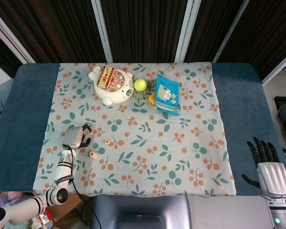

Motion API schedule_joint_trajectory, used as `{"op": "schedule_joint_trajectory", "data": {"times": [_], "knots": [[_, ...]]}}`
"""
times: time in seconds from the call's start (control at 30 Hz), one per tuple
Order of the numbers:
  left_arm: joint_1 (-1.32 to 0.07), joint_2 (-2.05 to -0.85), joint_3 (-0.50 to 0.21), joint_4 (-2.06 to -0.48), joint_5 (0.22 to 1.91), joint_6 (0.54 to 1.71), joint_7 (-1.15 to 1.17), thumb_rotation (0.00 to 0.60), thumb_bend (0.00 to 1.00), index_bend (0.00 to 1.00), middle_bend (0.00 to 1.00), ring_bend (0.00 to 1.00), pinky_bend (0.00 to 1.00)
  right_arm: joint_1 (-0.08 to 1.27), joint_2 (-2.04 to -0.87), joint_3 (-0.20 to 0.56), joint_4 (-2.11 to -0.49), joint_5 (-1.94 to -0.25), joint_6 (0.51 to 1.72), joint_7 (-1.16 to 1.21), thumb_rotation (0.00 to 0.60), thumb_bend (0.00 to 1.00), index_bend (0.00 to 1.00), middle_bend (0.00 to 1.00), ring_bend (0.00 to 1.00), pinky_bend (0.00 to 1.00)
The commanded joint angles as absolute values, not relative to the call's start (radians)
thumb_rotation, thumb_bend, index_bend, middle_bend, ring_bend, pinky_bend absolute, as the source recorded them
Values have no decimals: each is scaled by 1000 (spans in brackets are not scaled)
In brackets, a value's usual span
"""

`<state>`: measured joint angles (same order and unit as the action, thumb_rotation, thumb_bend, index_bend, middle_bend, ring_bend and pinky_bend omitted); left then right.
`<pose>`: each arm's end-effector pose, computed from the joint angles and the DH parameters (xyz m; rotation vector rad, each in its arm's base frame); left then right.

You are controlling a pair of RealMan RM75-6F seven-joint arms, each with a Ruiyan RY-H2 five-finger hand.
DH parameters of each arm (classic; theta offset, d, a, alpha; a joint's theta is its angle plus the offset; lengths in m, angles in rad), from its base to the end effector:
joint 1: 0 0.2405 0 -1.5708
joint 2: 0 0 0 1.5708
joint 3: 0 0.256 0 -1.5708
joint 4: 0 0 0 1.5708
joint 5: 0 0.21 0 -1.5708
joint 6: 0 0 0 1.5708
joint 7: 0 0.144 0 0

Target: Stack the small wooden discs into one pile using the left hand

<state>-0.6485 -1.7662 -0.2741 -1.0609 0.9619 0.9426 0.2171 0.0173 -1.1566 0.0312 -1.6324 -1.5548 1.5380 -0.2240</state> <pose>-0.2363 0.3708 -0.0352 -1.4634 -1.1821 -0.8222 -0.3062 -0.1558 0.1470 1.4269 -0.7713 0.7789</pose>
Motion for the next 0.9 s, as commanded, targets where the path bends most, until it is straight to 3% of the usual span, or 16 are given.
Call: {"op": "schedule_joint_trajectory", "data": {"times": [0.03,0.9], "knots": [[-650,-1770,-277,-1049,966,943,209,600,399,384,1000,1000,1000,17,-1156,31,-1633,-1554,1537,-224,600,124,0,0,0,0],[-662,-1797,-281,-987,962,908,194,600,400,431,1000,1000,1000,15,-1155,34,-1633,-1549,1540,-223,600,123,0,0,0,0]]}}
